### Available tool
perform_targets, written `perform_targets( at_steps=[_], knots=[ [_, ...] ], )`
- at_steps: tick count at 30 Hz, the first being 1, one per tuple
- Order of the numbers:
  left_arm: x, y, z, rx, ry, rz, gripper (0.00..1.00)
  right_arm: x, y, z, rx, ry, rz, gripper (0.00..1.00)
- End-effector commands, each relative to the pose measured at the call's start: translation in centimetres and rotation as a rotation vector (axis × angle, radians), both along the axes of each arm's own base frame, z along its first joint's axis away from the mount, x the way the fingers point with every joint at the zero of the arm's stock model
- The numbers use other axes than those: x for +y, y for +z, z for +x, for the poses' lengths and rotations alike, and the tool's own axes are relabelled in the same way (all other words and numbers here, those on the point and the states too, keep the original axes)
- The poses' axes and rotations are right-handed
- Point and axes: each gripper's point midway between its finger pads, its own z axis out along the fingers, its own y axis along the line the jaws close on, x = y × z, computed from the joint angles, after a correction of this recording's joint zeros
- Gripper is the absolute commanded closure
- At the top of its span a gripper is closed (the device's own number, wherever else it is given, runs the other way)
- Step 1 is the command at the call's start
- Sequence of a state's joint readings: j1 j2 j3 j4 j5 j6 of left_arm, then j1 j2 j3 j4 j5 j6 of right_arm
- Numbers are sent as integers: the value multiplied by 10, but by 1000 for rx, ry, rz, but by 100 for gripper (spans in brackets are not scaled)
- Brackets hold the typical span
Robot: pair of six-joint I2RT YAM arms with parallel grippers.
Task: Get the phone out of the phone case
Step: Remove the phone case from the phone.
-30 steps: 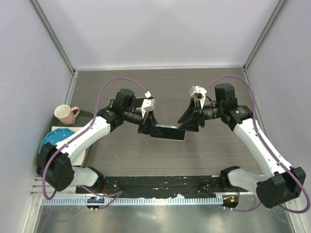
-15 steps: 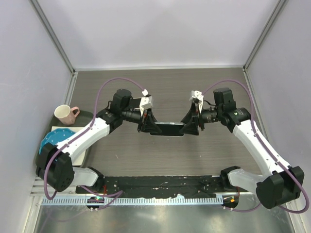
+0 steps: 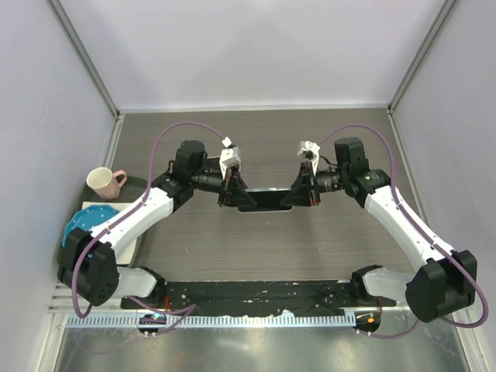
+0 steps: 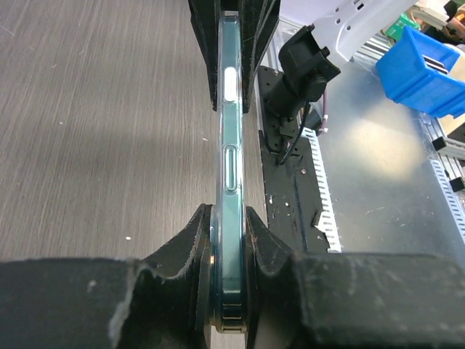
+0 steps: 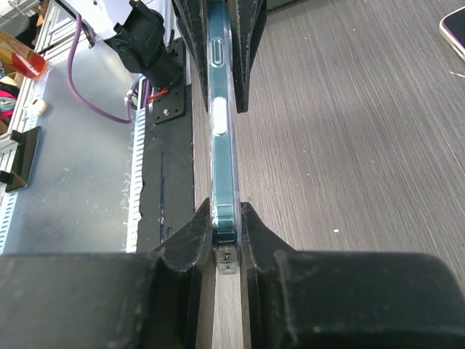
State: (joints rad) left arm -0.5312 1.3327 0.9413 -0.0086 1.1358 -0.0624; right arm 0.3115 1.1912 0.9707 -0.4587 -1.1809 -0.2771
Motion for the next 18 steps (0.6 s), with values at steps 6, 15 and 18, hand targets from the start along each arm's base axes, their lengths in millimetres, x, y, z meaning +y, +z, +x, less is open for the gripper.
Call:
perform_targets(
  at_steps=[6, 15, 18],
  knots=[
    [1, 11, -20, -122, -127, -44, 52, -4, 24, 8, -103, 12, -64, 99],
    [-4, -5, -21, -168, -127, 28, 55, -9, 15, -3, -57, 79, -139, 99],
    [-6, -3, -22, -169, -131, 26, 57, -7, 17, -3, -68, 84, -137, 99]
  ],
)
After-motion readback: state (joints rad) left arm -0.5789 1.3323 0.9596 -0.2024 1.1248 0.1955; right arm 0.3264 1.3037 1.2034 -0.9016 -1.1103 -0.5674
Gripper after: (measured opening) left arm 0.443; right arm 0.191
